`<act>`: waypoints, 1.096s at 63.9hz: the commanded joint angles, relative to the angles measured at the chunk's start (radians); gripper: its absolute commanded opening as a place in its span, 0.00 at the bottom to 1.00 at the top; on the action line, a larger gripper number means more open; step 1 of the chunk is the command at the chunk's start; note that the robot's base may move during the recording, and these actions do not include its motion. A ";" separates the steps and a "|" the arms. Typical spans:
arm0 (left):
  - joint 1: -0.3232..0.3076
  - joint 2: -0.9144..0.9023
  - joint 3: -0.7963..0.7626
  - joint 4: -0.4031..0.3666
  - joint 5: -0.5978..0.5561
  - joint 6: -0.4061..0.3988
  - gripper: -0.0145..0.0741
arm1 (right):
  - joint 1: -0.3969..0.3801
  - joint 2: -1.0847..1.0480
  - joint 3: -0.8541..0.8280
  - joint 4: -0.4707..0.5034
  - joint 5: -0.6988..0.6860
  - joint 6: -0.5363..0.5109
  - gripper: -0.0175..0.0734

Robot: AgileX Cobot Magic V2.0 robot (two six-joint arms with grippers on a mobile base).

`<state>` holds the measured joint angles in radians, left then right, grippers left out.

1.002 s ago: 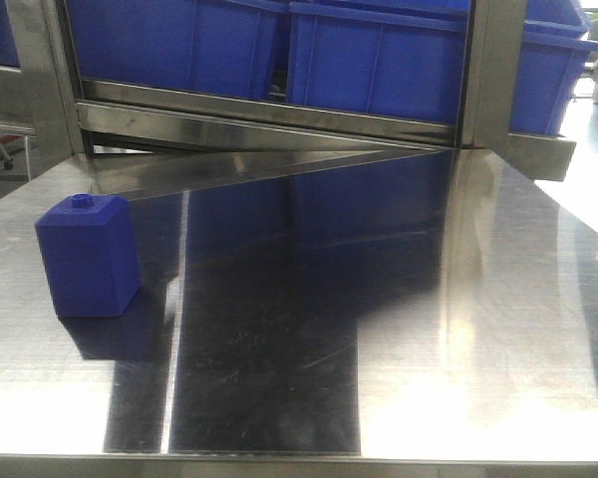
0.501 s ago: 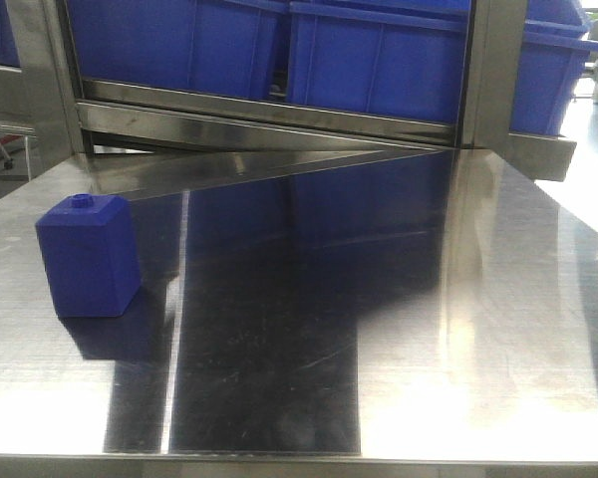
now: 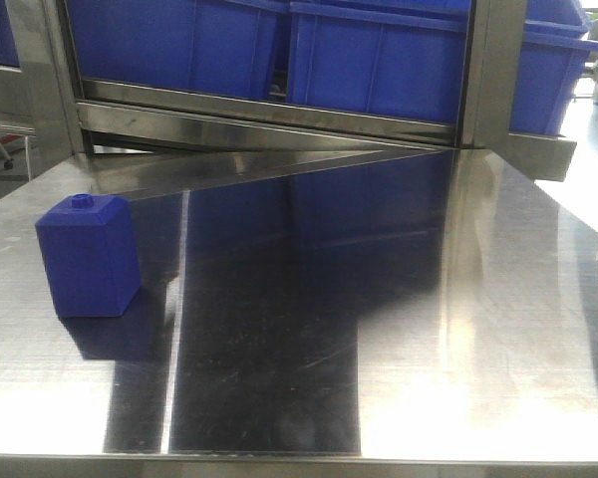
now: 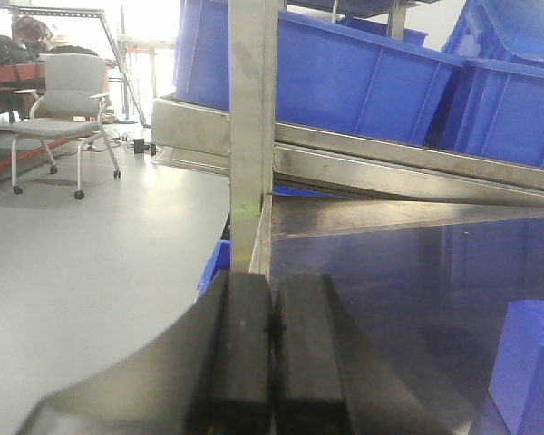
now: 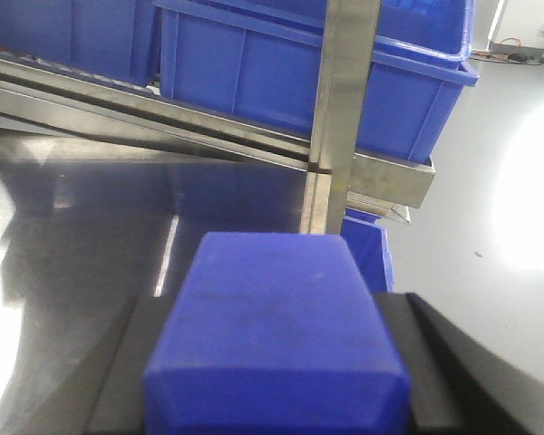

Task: Pick and sort blue part to right shelf
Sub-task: 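Move the left gripper above the remaining blue part, then lower the left gripper around the blue part, close and lift it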

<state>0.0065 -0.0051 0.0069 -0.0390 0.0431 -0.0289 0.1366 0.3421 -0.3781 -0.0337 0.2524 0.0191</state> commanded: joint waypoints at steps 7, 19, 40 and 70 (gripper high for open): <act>-0.004 -0.024 0.023 -0.007 -0.082 -0.007 0.31 | -0.004 0.006 -0.029 -0.011 -0.093 -0.006 0.65; -0.032 -0.013 -0.024 -0.009 0.003 -0.129 0.31 | -0.004 0.006 -0.029 -0.011 -0.093 -0.006 0.65; -0.148 0.184 -0.302 -0.004 0.277 -0.205 0.31 | -0.004 0.006 -0.029 -0.011 -0.093 -0.006 0.65; -0.416 0.630 -0.521 0.181 0.274 -0.240 0.88 | -0.004 0.006 -0.029 -0.011 -0.093 -0.006 0.65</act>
<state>-0.3771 0.5593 -0.4387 0.1292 0.3966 -0.2395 0.1366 0.3421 -0.3781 -0.0354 0.2524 0.0191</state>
